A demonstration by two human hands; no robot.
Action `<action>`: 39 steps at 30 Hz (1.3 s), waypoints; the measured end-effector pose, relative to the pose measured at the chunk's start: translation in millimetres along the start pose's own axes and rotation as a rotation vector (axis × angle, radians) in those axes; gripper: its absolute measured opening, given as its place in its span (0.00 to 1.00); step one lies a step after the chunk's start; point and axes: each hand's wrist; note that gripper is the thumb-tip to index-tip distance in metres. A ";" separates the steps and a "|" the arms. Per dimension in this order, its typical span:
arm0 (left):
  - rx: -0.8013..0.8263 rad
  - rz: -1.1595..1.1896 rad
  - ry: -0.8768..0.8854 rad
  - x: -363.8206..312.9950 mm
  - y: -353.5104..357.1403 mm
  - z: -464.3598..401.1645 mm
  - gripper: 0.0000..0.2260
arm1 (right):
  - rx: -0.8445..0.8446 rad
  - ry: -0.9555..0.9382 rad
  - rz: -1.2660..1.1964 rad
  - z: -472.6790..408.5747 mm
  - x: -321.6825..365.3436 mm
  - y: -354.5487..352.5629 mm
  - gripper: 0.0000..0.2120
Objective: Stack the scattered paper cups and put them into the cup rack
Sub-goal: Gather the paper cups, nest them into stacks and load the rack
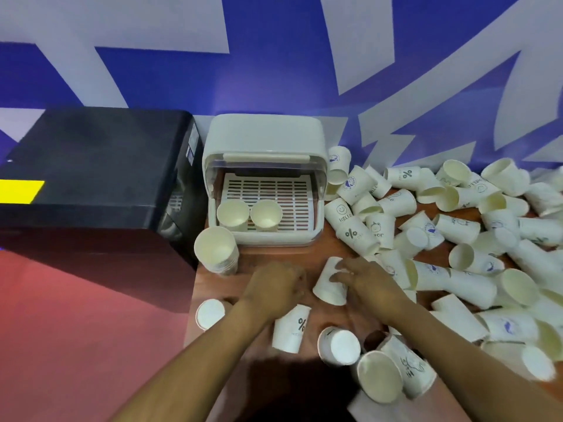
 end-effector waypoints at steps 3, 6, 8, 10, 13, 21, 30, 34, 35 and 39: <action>0.159 -0.097 -0.050 0.5 21.7 -0.2 0.15 | 0.049 -0.116 0.246 4.1 3.7 6.8 0.24; 0.246 -0.107 -0.122 -1.3 36.9 1.7 0.19 | 0.129 -0.163 0.288 5.6 0.6 11.8 0.23; 0.262 -0.115 -0.158 -3.8 42.7 3.5 0.18 | 0.154 -0.141 0.297 4.3 1.7 11.7 0.24; 0.256 -0.126 -0.183 -6.9 46.0 5.4 0.18 | 0.149 -0.153 0.262 1.6 2.7 12.8 0.24; 0.233 -0.135 -0.194 -11.1 44.5 7.4 0.17 | 0.156 -0.131 0.292 -3.2 2.0 13.8 0.23; 0.164 -0.166 -0.209 -8.8 24.8 9.8 0.16 | 0.005 -0.082 0.316 -15.6 -15.8 8.4 0.24; -0.061 -0.204 -0.169 -11.5 -13.9 20.2 0.16 | -0.273 -0.102 0.250 -7.0 -12.1 -13.0 0.13; -0.153 -0.205 -0.154 -8.4 -34.7 21.6 0.16 | -0.333 -0.134 0.253 -14.0 -2.5 -31.1 0.10; -0.170 -0.200 -0.155 -6.5 -39.2 21.6 0.15 | -0.347 -0.135 0.258 -17.2 0.4 -35.7 0.10; -0.220 -0.182 -0.167 0.9 -59.6 21.8 0.11 | -0.437 -0.134 0.268 -29.2 14.5 -60.5 0.10</action>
Point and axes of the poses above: each hand's wrist, its own z-axis away from the middle knuckle, its own y-axis out of the palm, x = y × z, and after that the axes turned 8 degrees about x, right-handed
